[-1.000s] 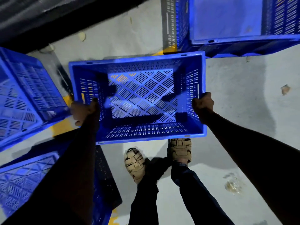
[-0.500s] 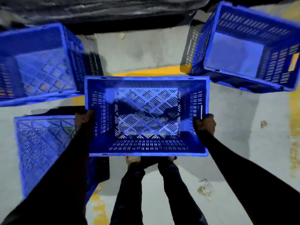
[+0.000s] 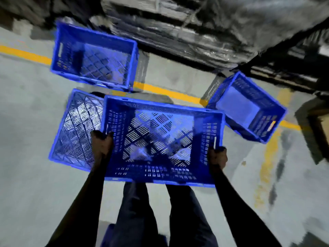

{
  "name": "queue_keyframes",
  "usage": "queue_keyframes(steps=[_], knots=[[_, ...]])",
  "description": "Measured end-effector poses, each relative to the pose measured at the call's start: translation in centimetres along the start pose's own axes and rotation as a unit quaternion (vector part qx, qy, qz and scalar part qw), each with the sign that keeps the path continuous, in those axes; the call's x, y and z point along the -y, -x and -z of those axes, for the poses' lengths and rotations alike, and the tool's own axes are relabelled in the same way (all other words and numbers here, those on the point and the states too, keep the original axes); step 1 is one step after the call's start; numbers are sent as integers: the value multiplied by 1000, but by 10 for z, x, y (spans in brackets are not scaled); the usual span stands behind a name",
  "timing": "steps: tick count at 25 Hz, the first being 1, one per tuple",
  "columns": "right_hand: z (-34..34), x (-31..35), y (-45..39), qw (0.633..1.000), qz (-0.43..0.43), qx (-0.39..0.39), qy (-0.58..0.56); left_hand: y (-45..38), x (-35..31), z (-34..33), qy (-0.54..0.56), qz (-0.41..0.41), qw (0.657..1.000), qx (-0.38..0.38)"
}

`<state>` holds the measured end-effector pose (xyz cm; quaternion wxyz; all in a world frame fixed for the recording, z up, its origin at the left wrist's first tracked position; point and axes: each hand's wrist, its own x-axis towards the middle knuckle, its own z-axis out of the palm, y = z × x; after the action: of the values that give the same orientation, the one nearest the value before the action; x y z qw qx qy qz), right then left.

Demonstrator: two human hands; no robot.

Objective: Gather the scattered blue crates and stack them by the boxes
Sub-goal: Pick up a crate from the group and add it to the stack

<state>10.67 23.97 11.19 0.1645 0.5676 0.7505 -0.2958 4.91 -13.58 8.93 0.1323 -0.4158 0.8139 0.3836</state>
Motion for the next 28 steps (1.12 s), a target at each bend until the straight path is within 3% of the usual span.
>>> queue_keyframes(steps=[5,11,13,18,24,28], knots=[[24,38,46,999,46,23,-9,85,14,75,68,92,987,-112],[48,39,30,960,233,156,16,190,56,112,181,162,936,-256],[54,43,22,939,274,203,47,236,77,113,236,180,904,-308],[94,64,110,892,384,232,51,344,118,120,343,232,810,-415],[78,49,197,795,508,293,158,462,202,94,400,325,689,-509],[57,-4,249,718,556,343,240,558,261,44,441,412,595,-531]])
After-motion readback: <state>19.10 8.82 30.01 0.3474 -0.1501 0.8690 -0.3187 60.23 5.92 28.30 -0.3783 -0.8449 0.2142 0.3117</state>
